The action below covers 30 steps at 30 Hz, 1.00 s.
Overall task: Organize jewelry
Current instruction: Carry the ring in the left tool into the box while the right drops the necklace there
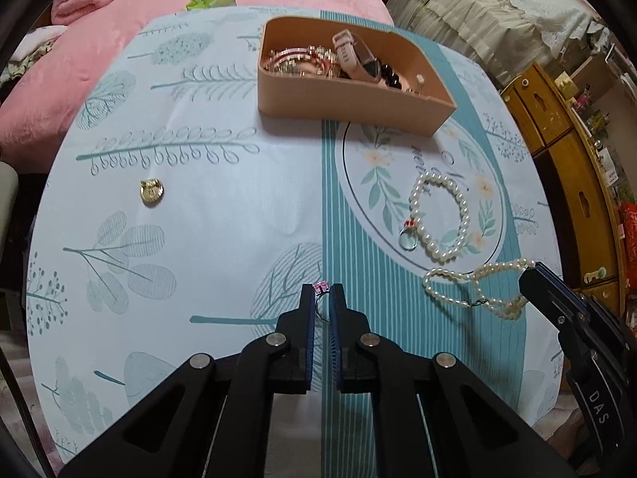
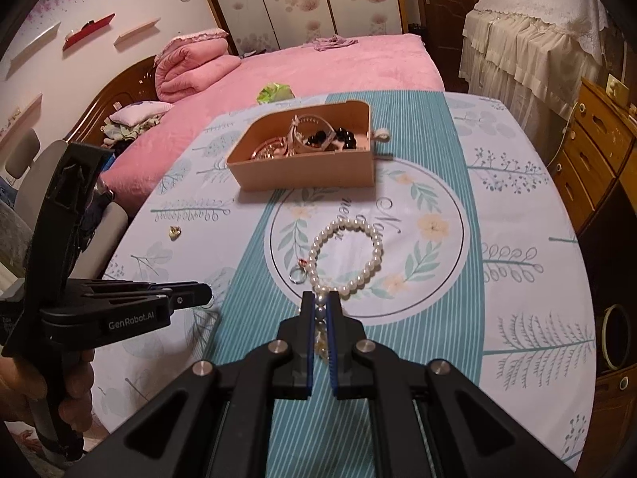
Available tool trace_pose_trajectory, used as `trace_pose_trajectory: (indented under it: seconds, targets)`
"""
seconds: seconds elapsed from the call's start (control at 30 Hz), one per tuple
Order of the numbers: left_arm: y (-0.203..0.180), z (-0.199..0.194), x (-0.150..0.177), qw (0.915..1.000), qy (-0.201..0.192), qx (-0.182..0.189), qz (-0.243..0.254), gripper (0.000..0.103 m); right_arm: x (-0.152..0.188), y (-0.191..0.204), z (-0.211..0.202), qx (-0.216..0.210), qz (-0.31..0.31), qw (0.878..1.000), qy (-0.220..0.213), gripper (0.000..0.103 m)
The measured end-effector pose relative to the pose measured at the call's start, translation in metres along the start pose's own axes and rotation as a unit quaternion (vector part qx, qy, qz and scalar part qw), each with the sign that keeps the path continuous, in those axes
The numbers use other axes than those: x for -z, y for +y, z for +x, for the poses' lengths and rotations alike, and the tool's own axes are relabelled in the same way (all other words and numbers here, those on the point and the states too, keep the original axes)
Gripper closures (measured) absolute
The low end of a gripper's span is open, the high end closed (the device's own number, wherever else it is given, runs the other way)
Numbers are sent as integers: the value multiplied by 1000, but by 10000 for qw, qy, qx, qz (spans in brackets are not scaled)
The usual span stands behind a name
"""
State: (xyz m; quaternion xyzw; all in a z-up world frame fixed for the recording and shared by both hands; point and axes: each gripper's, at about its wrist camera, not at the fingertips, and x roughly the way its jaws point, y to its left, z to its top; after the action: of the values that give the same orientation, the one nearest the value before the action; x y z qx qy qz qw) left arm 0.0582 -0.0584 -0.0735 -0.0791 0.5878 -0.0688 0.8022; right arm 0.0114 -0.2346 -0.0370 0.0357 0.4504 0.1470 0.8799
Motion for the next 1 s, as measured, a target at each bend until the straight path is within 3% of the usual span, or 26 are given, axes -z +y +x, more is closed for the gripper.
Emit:
trace_pose_trajectory:
  seconds: [0.3,0.57,0.8,1.0]
  targets:
    - [-15,-40,-39,9989,-426,20,187,98,-41,4,-27,-319,37,9989,-345,98]
    - [-19,-63,-105,9952,-897,-14,389,98,-125,-1,-51,-735,120,9935,-861,98]
    - [-6,-38,-159,9951,-966,-12,206,98,-183,-19,-23,-835,317,9919,-902,98]
    - [-4,-8,-182,9957,-878,-184,231,98,-201,-35,25,-934,622,9926,-456,98]
